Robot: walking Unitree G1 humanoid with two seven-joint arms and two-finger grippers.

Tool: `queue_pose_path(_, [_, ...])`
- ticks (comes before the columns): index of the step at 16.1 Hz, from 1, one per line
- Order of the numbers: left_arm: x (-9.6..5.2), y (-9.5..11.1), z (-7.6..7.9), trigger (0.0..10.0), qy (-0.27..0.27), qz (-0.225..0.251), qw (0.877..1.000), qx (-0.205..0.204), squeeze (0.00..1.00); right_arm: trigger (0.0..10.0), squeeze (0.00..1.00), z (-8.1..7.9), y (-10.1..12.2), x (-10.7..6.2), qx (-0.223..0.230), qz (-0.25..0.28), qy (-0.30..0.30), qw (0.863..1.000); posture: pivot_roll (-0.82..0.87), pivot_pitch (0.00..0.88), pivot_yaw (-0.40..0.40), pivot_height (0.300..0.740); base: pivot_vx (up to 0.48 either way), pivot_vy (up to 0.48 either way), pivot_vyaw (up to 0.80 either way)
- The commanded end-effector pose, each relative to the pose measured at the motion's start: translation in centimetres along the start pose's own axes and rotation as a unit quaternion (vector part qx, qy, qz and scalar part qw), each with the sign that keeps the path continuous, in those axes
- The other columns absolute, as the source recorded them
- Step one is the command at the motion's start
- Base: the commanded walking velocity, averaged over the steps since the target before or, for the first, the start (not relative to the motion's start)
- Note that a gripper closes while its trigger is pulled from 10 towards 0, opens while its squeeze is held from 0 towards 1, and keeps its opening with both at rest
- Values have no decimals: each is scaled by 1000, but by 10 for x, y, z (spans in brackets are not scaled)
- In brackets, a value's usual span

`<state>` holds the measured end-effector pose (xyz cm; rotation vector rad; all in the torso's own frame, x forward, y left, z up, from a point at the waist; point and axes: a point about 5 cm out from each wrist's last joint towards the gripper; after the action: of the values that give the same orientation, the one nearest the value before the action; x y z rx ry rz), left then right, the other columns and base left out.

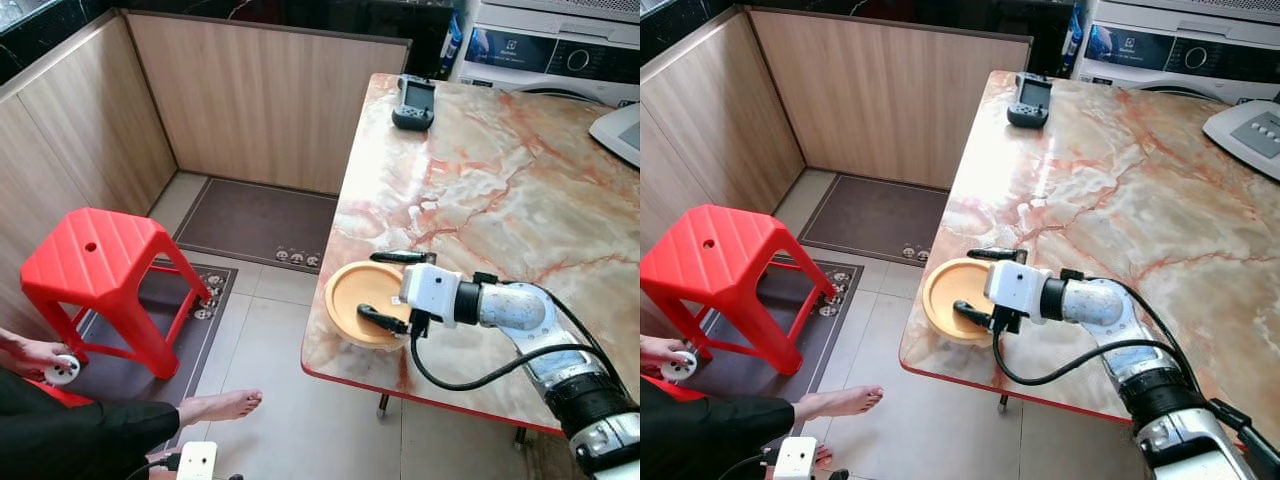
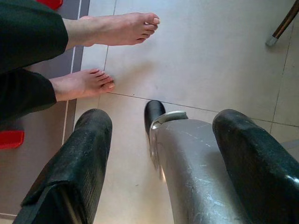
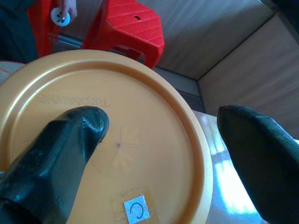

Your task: Restocking fridge

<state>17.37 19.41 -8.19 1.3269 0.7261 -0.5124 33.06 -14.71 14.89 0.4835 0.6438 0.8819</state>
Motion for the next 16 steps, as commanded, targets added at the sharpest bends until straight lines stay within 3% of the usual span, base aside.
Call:
queue_pose_path(1, [-3, -8, -2, 10000, 5, -10, 1000, -8, 0, 10000, 0, -25, -14, 6, 13, -36, 63, 997, 117, 158, -55, 740, 0, 0, 0])
queue_pose_path(7, [-2, -7, -2, 10000, 3, -8, 1000, -9, 0, 10000, 0, 8, -9, 3, 37, -7, -85, 996, 117, 158, -52, 740, 0, 0, 0])
queue_pose_path(13, [-2, -4, 1, 10000, -1, -2, 1000, -10, 0, 10000, 0, 4, -17, 0, 19, -35, -77, 996, 117, 157, -52, 740, 0, 0, 0])
queue_pose_path(16, [-2, -5, 1, 10000, -1, -1, 1000, -10, 0, 10000, 0, 15, -13, -4, 55, -3, -121, 991, 117, 158, -51, 740, 0, 0, 0])
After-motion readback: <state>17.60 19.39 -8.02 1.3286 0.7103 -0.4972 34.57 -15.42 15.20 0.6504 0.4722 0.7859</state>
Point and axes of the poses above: a point about 5 cm out from each wrist's last joint towards the gripper, its own x axis pointing out of the wrist towards the gripper, its own y axis along the axis of the wrist's last joint, z = x × y, and after that the axes turned 11 degrees about -x, right-handed
